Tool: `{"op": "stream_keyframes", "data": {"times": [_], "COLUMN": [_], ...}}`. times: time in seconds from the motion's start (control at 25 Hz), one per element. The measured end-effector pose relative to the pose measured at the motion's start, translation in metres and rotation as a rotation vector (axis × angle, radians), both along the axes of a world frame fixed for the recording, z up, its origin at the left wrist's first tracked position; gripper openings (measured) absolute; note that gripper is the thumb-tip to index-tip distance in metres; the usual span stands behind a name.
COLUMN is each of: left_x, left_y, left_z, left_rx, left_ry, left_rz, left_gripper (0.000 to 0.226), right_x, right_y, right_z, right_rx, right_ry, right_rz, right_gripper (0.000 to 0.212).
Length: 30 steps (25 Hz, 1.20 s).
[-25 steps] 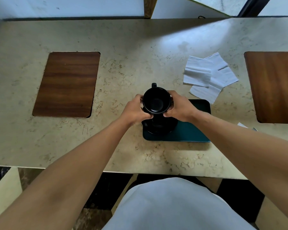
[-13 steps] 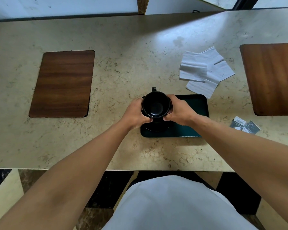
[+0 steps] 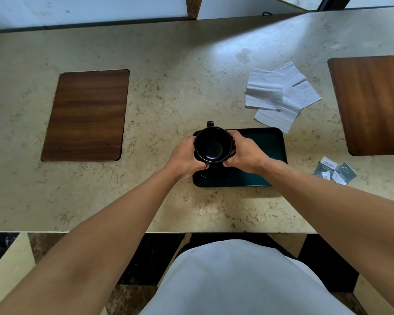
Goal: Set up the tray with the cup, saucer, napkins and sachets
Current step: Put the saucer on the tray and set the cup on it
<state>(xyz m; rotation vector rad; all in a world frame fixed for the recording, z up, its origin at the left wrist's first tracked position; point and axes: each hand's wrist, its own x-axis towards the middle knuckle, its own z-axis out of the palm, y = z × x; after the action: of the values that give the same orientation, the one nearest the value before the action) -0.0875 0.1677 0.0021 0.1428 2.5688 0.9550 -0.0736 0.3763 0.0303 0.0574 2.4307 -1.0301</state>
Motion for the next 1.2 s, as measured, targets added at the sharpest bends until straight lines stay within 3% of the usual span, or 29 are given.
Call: {"op": "stream_keyframes", "data": {"times": [1.2], "left_x": [0.007], "left_y": [-0.004], "left_z": [-0.007], "left_rx": [0.032], "left_ry": [-0.048], "left_rz": [-0.019], "left_gripper": [0.079], "right_x": [0.012], "right_y": [-0.002], "right_z": [-0.005], "right_rx": [-0.009], "right_ry": [-0.007], "right_rz": [-0.027], "right_gripper": [0.092]}}
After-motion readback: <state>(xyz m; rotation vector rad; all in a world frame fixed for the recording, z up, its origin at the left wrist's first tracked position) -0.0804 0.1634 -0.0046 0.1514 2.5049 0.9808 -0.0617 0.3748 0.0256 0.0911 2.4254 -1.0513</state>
